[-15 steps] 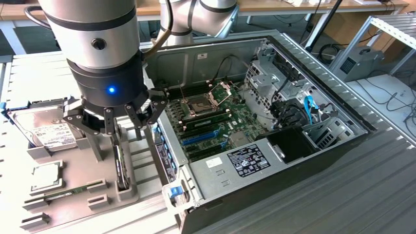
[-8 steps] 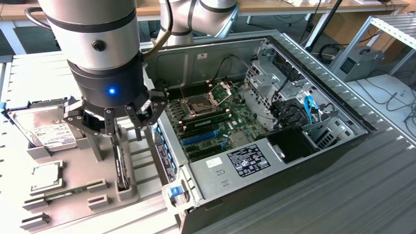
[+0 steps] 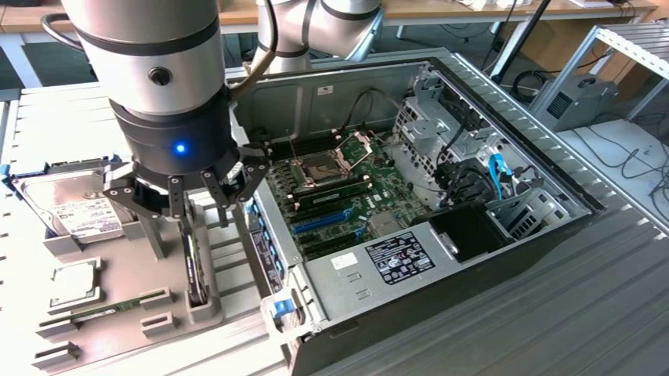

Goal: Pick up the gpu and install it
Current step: 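Pick up the gpu and move the gpu toward the slot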

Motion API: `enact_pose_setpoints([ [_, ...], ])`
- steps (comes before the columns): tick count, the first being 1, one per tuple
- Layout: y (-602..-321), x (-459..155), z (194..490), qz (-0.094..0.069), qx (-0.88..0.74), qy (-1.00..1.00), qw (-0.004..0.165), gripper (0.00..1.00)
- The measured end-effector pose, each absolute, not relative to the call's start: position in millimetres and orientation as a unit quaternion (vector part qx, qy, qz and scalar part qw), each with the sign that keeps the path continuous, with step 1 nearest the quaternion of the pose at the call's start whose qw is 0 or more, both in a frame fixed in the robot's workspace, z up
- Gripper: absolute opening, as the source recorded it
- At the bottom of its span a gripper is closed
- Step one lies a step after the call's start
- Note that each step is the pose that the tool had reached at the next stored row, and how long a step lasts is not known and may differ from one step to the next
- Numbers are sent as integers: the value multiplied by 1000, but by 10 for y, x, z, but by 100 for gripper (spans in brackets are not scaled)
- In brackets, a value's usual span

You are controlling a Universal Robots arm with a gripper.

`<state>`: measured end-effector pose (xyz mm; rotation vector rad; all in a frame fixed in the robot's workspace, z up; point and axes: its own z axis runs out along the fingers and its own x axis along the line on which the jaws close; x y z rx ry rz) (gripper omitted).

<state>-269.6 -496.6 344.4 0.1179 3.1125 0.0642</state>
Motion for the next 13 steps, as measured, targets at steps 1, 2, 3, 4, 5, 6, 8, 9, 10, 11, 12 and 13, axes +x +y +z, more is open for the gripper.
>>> enact_pose_setpoints([
  [1,-4966,-2696,3441,21,38,999,13,42],
  [2,-4966,-2696,3438,21,38,999,13,42],
  [3,-4966,-2695,3436,21,38,999,13,42],
  [4,-4966,-2695,3434,21,38,999,13,42],
  [5,-4966,-2695,3432,21,38,999,13,42],
  [6,-4966,-2696,3430,21,38,999,13,42],
  [8,-4966,-2695,3422,21,38,999,13,42],
  [9,-4966,-2695,3419,21,38,999,13,42],
  [10,-4966,-2696,3417,21,38,999,13,42],
  [11,-4966,-2696,3415,21,38,999,13,42],
  [12,-4966,-2696,3413,21,38,999,13,42],
  [13,-4966,-2696,3410,21,38,999,13,42],
])
